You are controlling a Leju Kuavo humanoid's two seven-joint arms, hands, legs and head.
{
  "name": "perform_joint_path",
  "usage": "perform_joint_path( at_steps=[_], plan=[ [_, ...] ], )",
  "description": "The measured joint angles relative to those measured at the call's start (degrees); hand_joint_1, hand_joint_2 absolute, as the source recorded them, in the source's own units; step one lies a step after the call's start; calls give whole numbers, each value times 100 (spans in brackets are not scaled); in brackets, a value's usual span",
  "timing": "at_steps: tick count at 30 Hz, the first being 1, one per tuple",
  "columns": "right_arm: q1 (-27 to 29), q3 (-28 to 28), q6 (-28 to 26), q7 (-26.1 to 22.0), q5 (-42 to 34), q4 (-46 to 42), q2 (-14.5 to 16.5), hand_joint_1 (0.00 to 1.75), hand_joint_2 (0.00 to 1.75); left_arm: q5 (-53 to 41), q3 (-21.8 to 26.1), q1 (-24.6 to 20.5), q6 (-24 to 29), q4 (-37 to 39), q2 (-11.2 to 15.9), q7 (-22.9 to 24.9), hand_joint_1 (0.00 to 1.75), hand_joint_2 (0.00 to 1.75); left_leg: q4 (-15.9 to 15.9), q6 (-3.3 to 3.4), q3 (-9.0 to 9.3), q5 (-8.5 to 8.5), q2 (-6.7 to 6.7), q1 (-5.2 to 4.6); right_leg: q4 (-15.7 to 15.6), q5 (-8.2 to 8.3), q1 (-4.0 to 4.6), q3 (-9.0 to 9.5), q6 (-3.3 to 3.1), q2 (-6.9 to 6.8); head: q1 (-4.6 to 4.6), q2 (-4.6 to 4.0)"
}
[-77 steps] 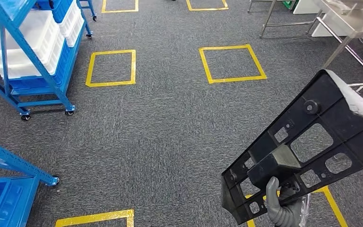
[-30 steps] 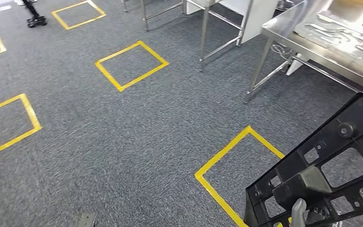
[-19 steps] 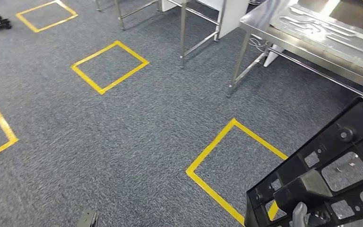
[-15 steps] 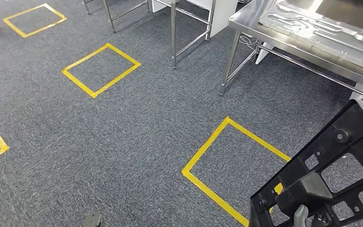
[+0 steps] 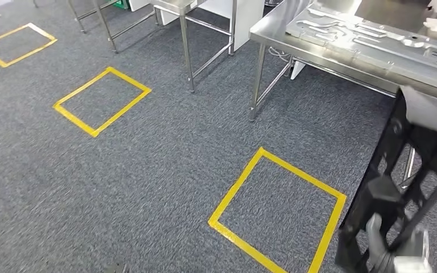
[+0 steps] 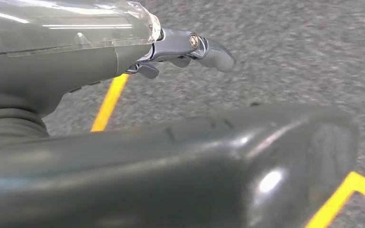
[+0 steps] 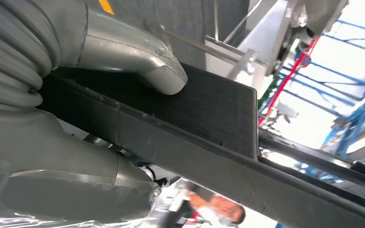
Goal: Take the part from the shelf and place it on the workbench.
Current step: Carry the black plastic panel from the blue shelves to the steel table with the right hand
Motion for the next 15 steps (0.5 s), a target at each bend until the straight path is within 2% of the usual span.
perform_joint_path(
  at_steps=[1,3,5,7,8,9,10,11,12,13,14,15],
  plan=[
    [-260,-10,125,141,-40,63,-150,175,175,2,8,-5,-3,1,1,27,0,0,-250,40,84,78,-1,-25,-14,-68,1,57,41,24,0,1],
    [-756,-37,338,386,-159,215,-477,175,175,4,19,-19,-16,2,1,83,0,0,-426,120,199,-57,-11,-70,-58,-95,-9,126,139,45,1,1],
    [-1143,-98,480,544,-290,373,-817,175,175,3,21,-22,-27,2,-3,120,0,0,-592,190,349,-154,-39,-55,151,75,-32,54,212,3,2,2],
    [-1456,-161,550,609,-373,529,-1080,175,175,4,25,-8,-35,2,-4,134,0,0,-796,237,583,-212,-66,-24,813,255,-37,-348,249,-91,2,2],
    [-1575,-174,564,619,-390,593,-1166,175,175,4,27,0,-38,2,-4,137,0,0,-891,246,717,-247,-76,-17,1169,216,-41,-618,258,-136,3,2],
    [-1659,-179,569,623,-396,647,-1235,175,175,5,28,6,-40,2,-5,138,0,0,-976,251,855,-293,-84,-14,1441,62,-45,-879,272,-157,3,2],
    [-1704,-182,571,622,-398,690,-1288,175,175,5,29,15,-43,2,-6,139,0,0,-1051,246,1003,-349,-94,-11,1581,-172,-51,-1096,295,-162,3,2],
    [-1733,-182,575,620,-397,732,-1331,175,175,5,31,26,-44,2,-7,144,0,0,-1118,238,1164,-418,-107,-8,1588,-409,-64,-1267,324,-165,3,2],
    [-1768,-182,580,620,-395,777,-1370,175,175,5,33,37,-46,2,-10,153,0,0,-1169,223,1327,-499,-118,-4,1473,-558,-82,-1394,352,-172,3,2],
    [-1819,-181,594,627,-393,830,-1411,175,175,5,39,46,-50,2,-13,170,0,0,-1202,203,1487,-591,-126,1,1250,-534,-104,-1484,376,-186,3,2],
    [-1893,-180,617,638,-391,900,-1457,175,175,7,47,54,-53,2,-16,192,0,0,-1219,180,1638,-696,-129,5,934,-229,-130,-1547,389,-213,3,2],
    [-1992,-174,650,653,-390,1003,-1504,175,175,13,60,58,-56,2,-19,218,0,0,-1202,154,1775,-812,-122,2,584,324,-146,-1603,390,-261,3,1]
  ],
)
